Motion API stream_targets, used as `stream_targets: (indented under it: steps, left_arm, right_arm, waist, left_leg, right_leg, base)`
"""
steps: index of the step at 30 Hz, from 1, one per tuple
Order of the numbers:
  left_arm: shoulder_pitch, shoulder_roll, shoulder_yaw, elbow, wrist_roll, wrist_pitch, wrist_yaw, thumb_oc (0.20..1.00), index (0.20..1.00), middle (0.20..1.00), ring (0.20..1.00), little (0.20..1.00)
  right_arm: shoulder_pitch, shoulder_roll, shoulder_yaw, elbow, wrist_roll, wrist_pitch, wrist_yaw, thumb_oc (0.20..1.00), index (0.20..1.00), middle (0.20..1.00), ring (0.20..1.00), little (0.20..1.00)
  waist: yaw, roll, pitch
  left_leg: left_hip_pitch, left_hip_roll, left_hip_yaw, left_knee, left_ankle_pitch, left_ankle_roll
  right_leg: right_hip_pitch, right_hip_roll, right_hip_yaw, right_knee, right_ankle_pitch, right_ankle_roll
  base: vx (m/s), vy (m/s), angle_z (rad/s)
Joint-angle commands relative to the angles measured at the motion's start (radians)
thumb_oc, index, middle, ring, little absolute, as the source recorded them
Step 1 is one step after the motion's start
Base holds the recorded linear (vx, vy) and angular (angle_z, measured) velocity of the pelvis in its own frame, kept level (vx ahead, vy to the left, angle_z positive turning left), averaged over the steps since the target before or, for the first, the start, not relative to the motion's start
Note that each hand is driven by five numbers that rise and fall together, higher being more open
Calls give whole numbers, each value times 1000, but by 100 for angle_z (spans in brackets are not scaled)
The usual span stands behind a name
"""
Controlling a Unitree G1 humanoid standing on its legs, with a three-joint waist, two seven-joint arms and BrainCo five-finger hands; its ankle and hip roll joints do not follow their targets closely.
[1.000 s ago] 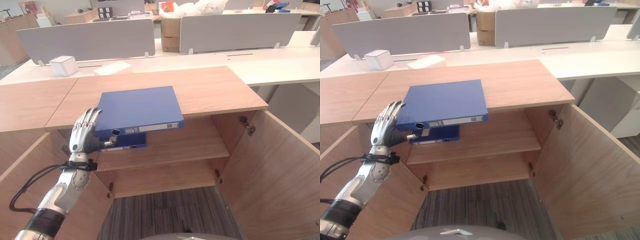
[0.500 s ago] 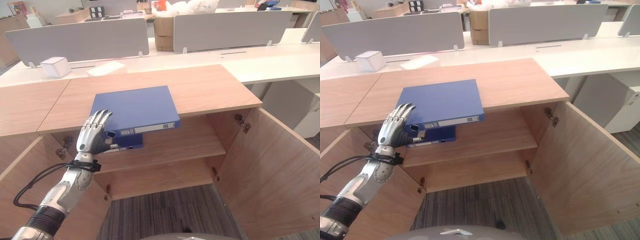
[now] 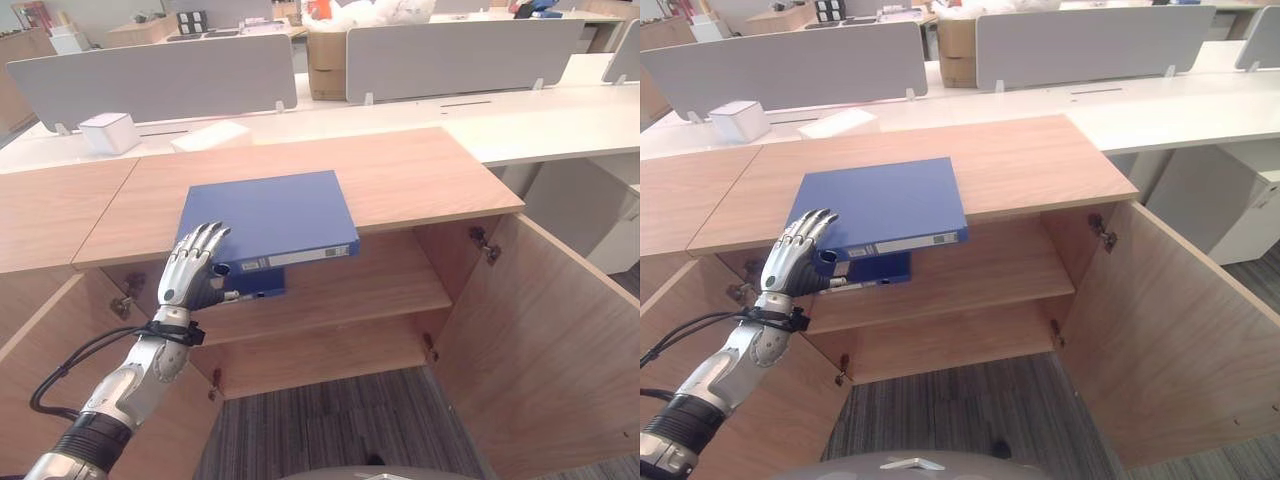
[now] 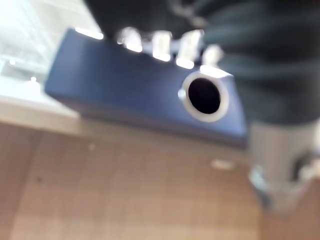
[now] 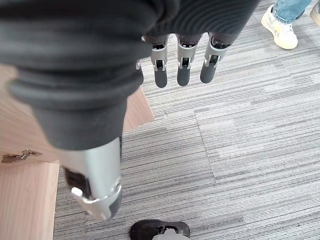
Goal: Put the empty folder in the office cabinet
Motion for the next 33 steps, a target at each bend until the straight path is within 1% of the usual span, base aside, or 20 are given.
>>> stream_targets:
  steps: [1, 3, 4, 5, 8, 10, 11, 12, 13, 15, 18, 21, 22, 23, 26, 29, 30, 31, 32, 33]
  left_arm:
    - [-127, 68, 1, 33, 24, -14, 6, 1000, 1000, 1000, 1000, 1000]
    - [-134, 73, -4, 35, 29, -16, 5, 1000, 1000, 1000, 1000, 1000]
    - [-138, 79, -8, 38, 34, -15, 4, 1000, 1000, 1000, 1000, 1000]
    - [-142, 82, -10, 36, 36, -16, 4, 1000, 1000, 1000, 1000, 1000]
    - [-146, 85, -13, 33, 36, -17, 4, 1000, 1000, 1000, 1000, 1000]
    - [-154, 88, -17, 40, 40, -16, 5, 1000, 1000, 1000, 1000, 1000]
    - [-155, 88, -17, 40, 40, -16, 5, 909, 909, 909, 909, 909]
    - [-156, 89, -19, 41, 40, -16, 3, 332, 332, 332, 332, 332]
    - [-156, 90, -20, 39, 39, -16, 1, 200, 200, 200, 200, 200]
    - [-156, 93, -20, 37, 41, -15, -2, 200, 200, 200, 200, 200]
    - [-157, 97, -19, 36, 40, -16, -6, 200, 200, 200, 200, 200]
    - [-160, 103, -19, 33, 42, -19, -7, 200, 200, 200, 200, 200]
    - [-160, 103, -20, 33, 42, -19, -7, 200, 200, 200, 200, 200]
    - [-159, 108, -16, 32, 37, -19, -10, 200, 200, 200, 200, 200]
    - [-153, 103, 0, 28, 18, -18, -7, 200, 200, 200, 200, 200]
    - [-140, 77, 32, 24, -27, -14, 4, 200, 200, 200, 200, 200]
    - [-132, 55, 56, 15, -64, -13, 7, 200, 200, 200, 200, 200]
    - [-104, -13, 123, -27, -176, -20, 17, 200, 200, 200, 200, 200]
    - [-88, -43, 155, -53, -233, -25, 17, 200, 200, 200, 200, 200]
    - [-87, -43, 156, -54, -233, -24, 16, 200, 200, 200, 200, 200]
  right_arm:
    - [-41, -11, 33, 50, 19, -25, -31, 1000, 1000, 1000, 1000, 1000]
    - [-39, -10, 35, 50, 20, -25, -30, 1000, 1000, 1000, 1000, 1000]
    - [-39, -10, 36, 50, 21, -25, -30, 1000, 1000, 1000, 1000, 1000]
    - [-39, -11, 36, 50, 21, -25, -30, 1000, 1000, 1000, 1000, 1000]
    - [-40, -11, 36, 51, 23, -25, -30, 1000, 1000, 1000, 1000, 1000]
    - [-40, -10, 37, 51, 25, -26, -30, 1000, 1000, 1000, 1000, 1000]
    - [-40, -10, 37, 51, 25, -26, -30, 1000, 1000, 1000, 1000, 1000]
    - [-40, -11, 37, 52, 26, -25, -30, 1000, 1000, 1000, 1000, 1000]
    - [-39, -12, 36, 52, 26, -26, -31, 1000, 1000, 1000, 1000, 1000]
    - [-39, -12, 35, 52, 26, -26, -31, 1000, 1000, 1000, 1000, 1000]
    - [-38, -10, 32, 52, 30, -24, -28, 1000, 1000, 1000, 1000, 1000]
    - [-40, -10, 32, 50, 34, -24, -28, 1000, 1000, 1000, 1000, 1000]
    - [-39, -10, 32, 50, 34, -24, -28, 1000, 1000, 1000, 1000, 1000]
    - [-40, -10, 31, 48, 36, -25, -28, 1000, 1000, 1000, 1000, 1000]
    - [-41, -9, 30, 43, 39, -27, -29, 1000, 1000, 1000, 1000, 1000]
    - [-44, -7, 31, 33, 43, -30, -30, 1000, 1000, 1000, 1000, 1000]
    - [-44, -6, 28, 28, 46, -31, -32, 1000, 1000, 1000, 1000, 1000]
    - [-46, 0, 24, 13, 50, -32, -35, 1000, 1000, 1000, 1000, 1000]
    - [-48, 0, 26, 7, 50, -32, -36, 1000, 1000, 1000, 1000, 1000]
    - [-48, -1, 27, 6, 50, -32, -36, 1000, 1000, 1000, 1000, 1000]
  waist:
    - [-27, -8, -4]
    - [-28, -8, -3]
    - [-29, -6, -3]
    - [-29, -7, -2]
    - [-30, -6, -4]
    - [-31, -7, -3]
    - [-31, -7, -3]
    - [-32, -6, -4]
    - [-32, -6, -4]
    - [-32, -6, -3]
    - [-33, -5, -4]
    - [-33, -6, -4]
    - [-32, -5, -5]
    - [-32, -6, -4]
    - [-31, -6, -4]
    - [-29, -9, -5]
    - [-29, -10, -5]
    - [-25, -16, -5]
    - [-25, -15, -5]
    - [-26, -15, -5]
  left_leg:
    - [-26, 26, -16, 1, -45, -67]
    - [-27, 26, -15, 1, -45, -67]
    - [-22, 27, -15, 1, -56, -67]
    - [-26, 27, -14, 1, -46, -67]
    - [-23, 27, -14, 1, -56, -67]
    - [-28, 26, -12, 1, -46, -67]
    - [-28, 26, -12, 1, -46, -67]
    - [-24, 26, -12, 1, -56, -67]
    - [-24, 26, -12, 1, -56, -67]
    - [-28, 26, -9, 1, -46, -67]
    - [-25, 26, -10, 1, -56, -67]
    - [-30, 25, -9, 1, -46, -67]
    - [-26, 26, -10, 1, -56, -67]
    - [-31, 25, -8, 1, -46, -67]
    - [-24, 25, -8, 1, -56, -67]
    - [-23, 24, -9, 1, -56, -66]
    - [-23, 23, -9, 1, -56, -66]
    - [-27, 23, -10, 1, -44, -66]
    - [-21, 24, -11, 1, -54, -65]
    - [-20, 24, -11, 1, -54, -65]
  right_leg:
    - [136, -45, 41, 6, -137, 89]
    - [136, -44, 41, 6, -137, 90]
    - [141, -44, 41, 6, -145, 92]
    - [136, -45, 40, 6, -137, 91]
    - [139, -45, 42, 6, -145, 92]
    - [134, -45, 41, 6, -136, 91]
    - [133, -45, 41, 6, -136, 91]
    - [138, -44, 41, 6, -144, 93]
    - [138, -44, 40, 6, -144, 93]
    - [133, -44, 41, 6, -136, 92]
    - [136, -44, 40, 6, -143, 93]
    - [131, -44, 41, 6, -134, 93]
    - [135, -44, 41, 6, -142, 94]
    - [130, -44, 42, 6, -134, 93]
    - [137, -45, 40, 6, -142, 95]
    - [138, -45, 41, 6, -141, 94]
    - [139, -46, 41, 6, -140, 93]
    - [133, -47, 42, 6, -130, 89]
    - [139, -46, 43, 6, -139, 89]
    - [140, -46, 43, 6, -139, 89]
  base:
    - [0, 0, 0]
    - [0, 0, 0]
    - [0, 0, 0]
    - [0, 0, 0]
    - [-11, -1, 0]
    - [-19, -2, 0]
    - [0, 0, 0]
    - [0, 0, 0]
    - [0, 0, 0]
    - [-42, 1, 1]
    - [0, 0, 0]
    - [-30, 2, 0]
    - [0, 0, 0]
    - [0, 0, 0]
    - [0, 0, 0]
    - [0, 0, 0]
    - [-41, 10, 0]
    - [0, 0, 0]
    - [0, 0, 0]
    - [22, 16, -4]
